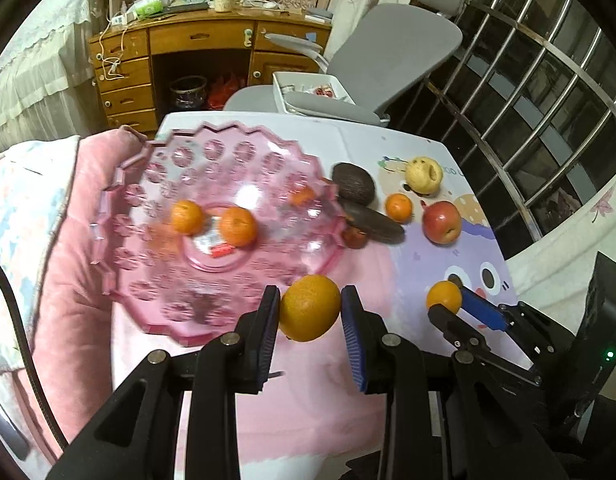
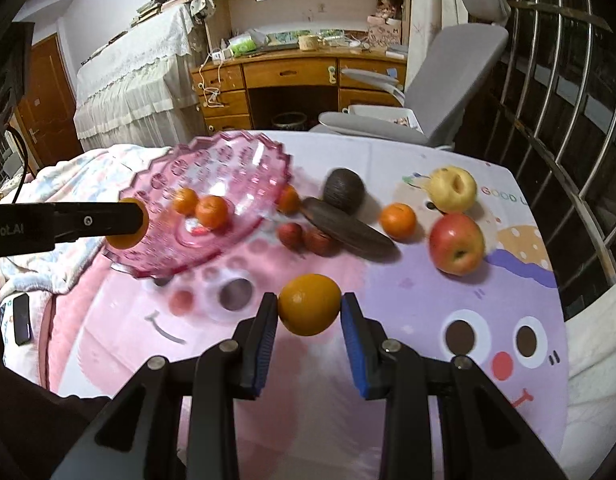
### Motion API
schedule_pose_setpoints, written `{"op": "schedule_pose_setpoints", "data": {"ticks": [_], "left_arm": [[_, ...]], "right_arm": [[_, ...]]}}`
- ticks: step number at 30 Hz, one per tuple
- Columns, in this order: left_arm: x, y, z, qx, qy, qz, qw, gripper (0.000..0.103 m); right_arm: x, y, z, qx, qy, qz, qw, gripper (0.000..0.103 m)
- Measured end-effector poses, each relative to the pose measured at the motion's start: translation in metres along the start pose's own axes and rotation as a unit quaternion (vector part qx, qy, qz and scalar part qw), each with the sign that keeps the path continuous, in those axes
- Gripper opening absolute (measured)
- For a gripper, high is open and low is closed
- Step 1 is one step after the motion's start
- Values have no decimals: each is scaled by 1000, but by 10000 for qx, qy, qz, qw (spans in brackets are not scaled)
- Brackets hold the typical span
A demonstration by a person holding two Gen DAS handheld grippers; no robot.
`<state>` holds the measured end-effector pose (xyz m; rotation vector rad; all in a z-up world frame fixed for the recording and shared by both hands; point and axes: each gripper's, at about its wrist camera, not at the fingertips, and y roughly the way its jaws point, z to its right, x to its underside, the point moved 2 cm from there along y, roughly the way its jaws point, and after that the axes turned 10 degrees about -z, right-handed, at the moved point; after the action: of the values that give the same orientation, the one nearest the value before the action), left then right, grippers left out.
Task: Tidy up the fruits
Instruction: 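Carry both fruits over the pink bowl and open both tools to release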
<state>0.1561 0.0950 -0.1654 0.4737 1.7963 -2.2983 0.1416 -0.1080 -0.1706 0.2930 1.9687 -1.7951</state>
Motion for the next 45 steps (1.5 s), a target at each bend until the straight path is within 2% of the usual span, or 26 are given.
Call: {"op": "schedule_pose_setpoints", "data": {"ticks": [10, 20, 28, 36, 38, 42, 45], "left_arm": [[-8, -12, -61, -42, 398, 54, 9992, 30], [-22, 8, -99, 31, 481, -119, 9988, 30], [-25, 21, -111, 140, 411, -282, 9987, 30], [-27, 25, -115, 195, 350, -373, 9985, 31], [-27, 24, -115, 192, 362, -365, 9985, 34], [-25, 23, -114, 142, 381, -396, 9984, 54], [-21, 20, -112, 121, 399, -450, 9981, 57]], "right_arm": [[-16, 0, -66, -15, 260, 297, 9992, 33], [-37, 16, -112, -12, 289, 354, 9990, 33], [-44, 33, -129, -78, 254, 104, 9996, 33], [-47, 40, -130, -120, 292, 20, 9995, 34], [-46, 42, -129, -144, 320, -19, 9994, 34], [-46, 41, -126, -160, 360, 11, 9992, 39], [-44, 40, -124, -166, 402, 15, 9991, 40]]}}
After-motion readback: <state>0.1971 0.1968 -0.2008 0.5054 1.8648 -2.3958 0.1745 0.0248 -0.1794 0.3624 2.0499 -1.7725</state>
